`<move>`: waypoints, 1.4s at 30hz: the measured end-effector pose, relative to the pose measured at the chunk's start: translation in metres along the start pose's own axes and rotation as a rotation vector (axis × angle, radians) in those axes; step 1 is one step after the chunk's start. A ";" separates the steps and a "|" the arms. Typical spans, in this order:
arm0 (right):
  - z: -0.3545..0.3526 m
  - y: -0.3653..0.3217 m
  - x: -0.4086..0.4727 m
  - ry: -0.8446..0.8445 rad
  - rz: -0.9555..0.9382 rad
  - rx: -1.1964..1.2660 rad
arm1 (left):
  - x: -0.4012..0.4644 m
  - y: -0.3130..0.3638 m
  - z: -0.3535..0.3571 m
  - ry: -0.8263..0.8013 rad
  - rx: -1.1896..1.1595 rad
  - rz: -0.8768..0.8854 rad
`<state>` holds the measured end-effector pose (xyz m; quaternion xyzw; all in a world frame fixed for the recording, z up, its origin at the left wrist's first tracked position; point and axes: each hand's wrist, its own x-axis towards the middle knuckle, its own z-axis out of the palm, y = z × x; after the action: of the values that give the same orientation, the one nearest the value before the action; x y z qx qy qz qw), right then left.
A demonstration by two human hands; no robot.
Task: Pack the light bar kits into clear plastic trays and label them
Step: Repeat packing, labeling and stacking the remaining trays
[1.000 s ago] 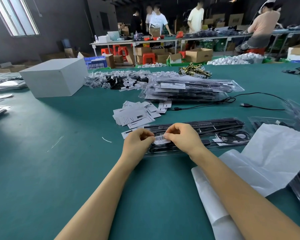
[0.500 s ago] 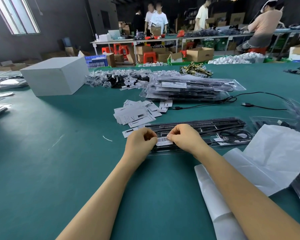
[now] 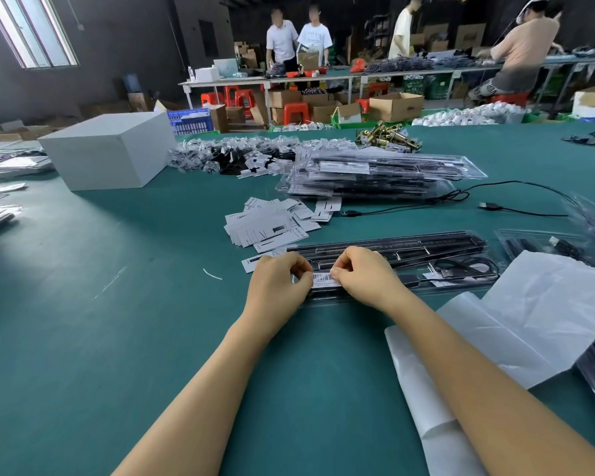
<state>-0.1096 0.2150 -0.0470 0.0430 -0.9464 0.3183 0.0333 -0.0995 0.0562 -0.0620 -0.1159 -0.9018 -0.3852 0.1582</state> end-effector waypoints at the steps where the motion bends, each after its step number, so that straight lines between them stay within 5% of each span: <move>1: 0.000 0.000 0.000 0.001 -0.003 -0.004 | 0.000 0.000 0.001 0.008 0.027 0.023; 31: 0.024 0.004 -0.005 0.300 -0.046 -0.222 | 0.005 -0.007 0.023 0.066 0.139 -0.144; 42: 0.022 0.006 -0.005 0.277 -0.063 -0.228 | 0.007 -0.006 0.025 0.053 0.262 -0.234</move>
<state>-0.1063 0.2063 -0.0683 0.0243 -0.9609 0.2107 0.1782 -0.1127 0.0709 -0.0794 0.0213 -0.9471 -0.2832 0.1496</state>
